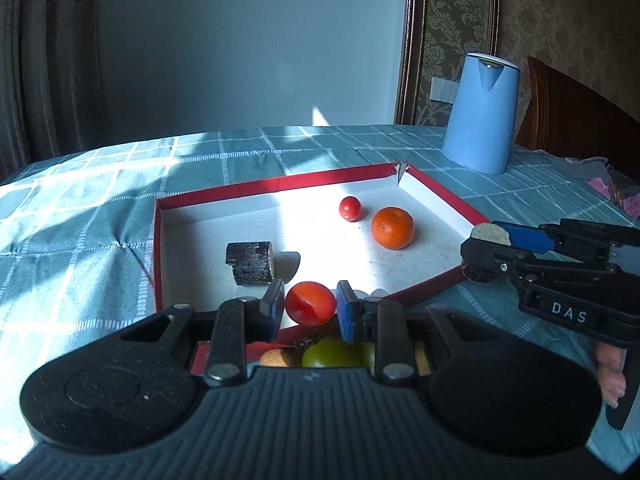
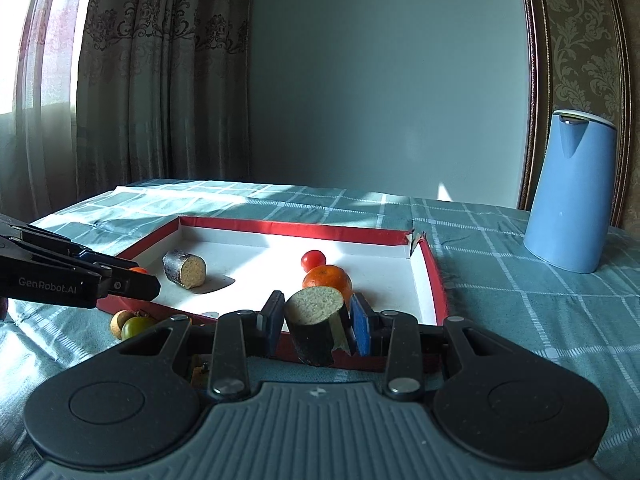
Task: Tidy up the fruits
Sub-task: 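Lift the tomato and slice toward the tray with both grippers, then lower the dark slice into the tray and open the right gripper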
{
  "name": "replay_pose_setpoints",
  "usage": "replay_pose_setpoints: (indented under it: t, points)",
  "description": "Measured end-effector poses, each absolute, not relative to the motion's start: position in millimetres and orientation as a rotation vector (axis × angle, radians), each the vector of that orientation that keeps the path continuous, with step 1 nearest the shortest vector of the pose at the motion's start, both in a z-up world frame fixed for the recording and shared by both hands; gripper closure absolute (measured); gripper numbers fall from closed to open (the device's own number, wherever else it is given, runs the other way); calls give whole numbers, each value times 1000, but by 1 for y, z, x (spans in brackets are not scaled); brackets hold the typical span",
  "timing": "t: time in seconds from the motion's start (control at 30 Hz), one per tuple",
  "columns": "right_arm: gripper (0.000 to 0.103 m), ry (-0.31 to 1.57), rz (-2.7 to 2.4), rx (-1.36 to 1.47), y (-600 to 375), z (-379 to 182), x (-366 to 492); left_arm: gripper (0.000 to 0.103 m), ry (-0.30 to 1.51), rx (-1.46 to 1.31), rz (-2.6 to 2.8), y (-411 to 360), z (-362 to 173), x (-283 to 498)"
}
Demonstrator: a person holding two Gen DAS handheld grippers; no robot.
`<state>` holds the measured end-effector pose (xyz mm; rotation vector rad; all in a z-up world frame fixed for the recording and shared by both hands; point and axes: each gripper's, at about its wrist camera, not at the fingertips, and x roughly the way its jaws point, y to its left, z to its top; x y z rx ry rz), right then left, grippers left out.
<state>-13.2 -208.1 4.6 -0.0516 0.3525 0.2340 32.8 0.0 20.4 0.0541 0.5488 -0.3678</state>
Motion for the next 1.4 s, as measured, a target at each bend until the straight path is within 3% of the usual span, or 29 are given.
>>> replay_pose_setpoints:
  t: [0.7, 1.4]
  points:
    - [68, 354, 153, -80, -219, 22, 37, 78, 561, 40, -337, -30, 22, 72]
    - [68, 562, 111, -48, -215, 0, 151, 78, 639, 43, -203, -41, -3, 149]
